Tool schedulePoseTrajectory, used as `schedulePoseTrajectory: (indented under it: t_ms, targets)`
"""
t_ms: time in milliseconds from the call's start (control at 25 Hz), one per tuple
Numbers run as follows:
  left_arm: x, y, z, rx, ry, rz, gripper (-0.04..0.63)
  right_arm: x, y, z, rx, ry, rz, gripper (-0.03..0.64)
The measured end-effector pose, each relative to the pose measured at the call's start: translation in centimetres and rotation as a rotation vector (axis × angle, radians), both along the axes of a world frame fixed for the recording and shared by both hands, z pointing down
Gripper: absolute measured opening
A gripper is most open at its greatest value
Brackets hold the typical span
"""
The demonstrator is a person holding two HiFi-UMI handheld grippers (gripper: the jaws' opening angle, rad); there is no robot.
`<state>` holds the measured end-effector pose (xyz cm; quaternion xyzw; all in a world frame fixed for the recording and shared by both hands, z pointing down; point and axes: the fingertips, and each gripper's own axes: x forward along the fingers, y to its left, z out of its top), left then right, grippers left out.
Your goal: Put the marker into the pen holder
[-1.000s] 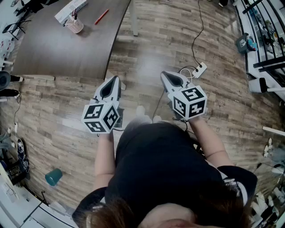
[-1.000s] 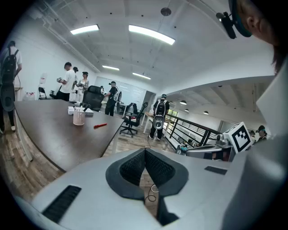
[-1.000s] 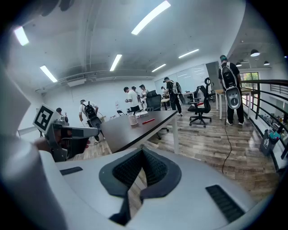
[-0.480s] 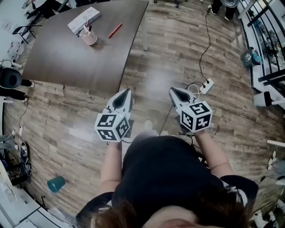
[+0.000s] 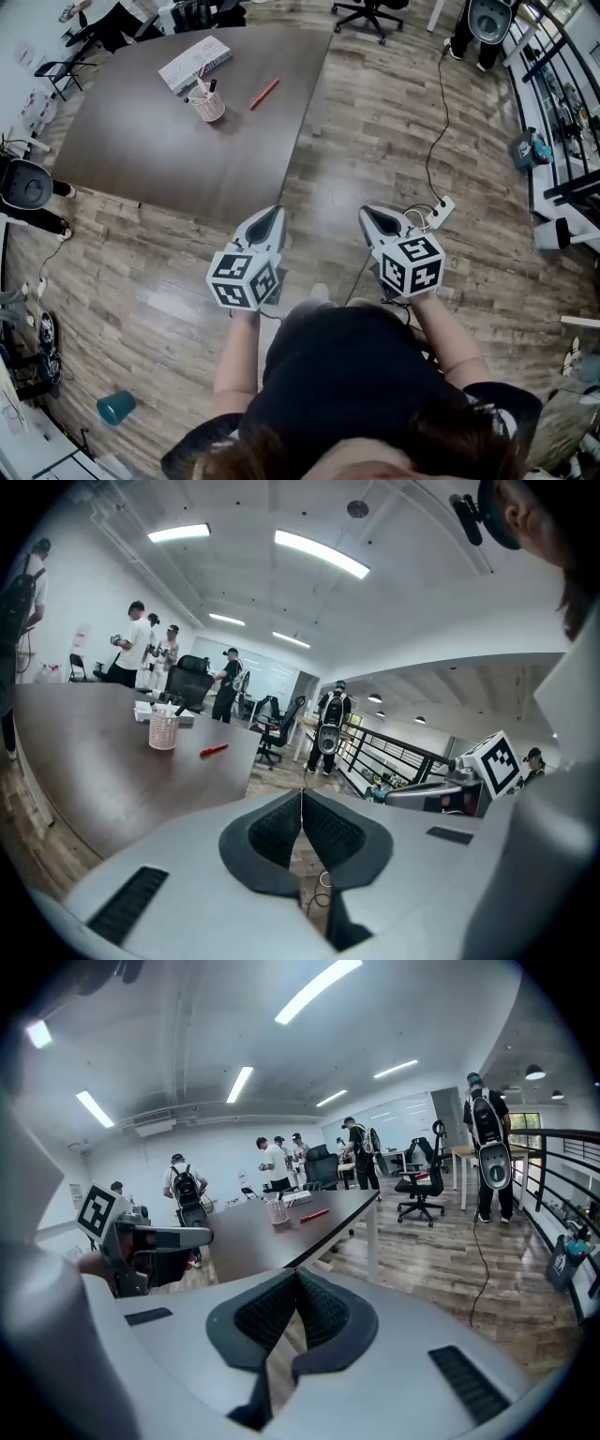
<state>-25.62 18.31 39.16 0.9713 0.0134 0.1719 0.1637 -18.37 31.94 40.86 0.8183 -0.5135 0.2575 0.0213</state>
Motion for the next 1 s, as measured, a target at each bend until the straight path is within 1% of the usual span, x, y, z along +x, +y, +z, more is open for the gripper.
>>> schedulePoseTrajectory:
  t_ms: [200,320,440,600,760,880,1000]
  targets:
    - [1.5,-2.6,0.4,0.046,0.002,0.005,0.028,1.0,-2.5,0.4,-0.013,0.001,-0.007,0.017]
    - [2.6,-3.3,0.7,0.032,-0.002,0.01,0.028,2.0,-3.4,0.6,-0.027,0.001,-0.018,0.017]
    - [3.9,-3.8,1.1,0.029,-0.009,0.012,0.028,3.8,-4.4,1.0,-0.026,-0.01,-0.026,0.017]
    - [6.8,-5.2,0.8,0.065,-0.007,0.002,0.028,7.3,-6.8,1.4,-0.012,-0.03,-0.062,0.017]
    - [9.9,-6.6,1.6,0.089,-0.044,-0.05,0.028,10.9,-8.8,1.9,-0.016,-0.037,-0.123,0.017]
    - [12.5,-7.4,2.0,0.086,-0.075,-0.107,0.028,14.1,-9.8,1.7,-0.018,-0.035,-0.162,0.017]
    - [15.7,-8.0,2.7,0.082,-0.107,-0.141,0.028,17.7,-10.6,1.7,-0.023,-0.042,-0.198,0.017]
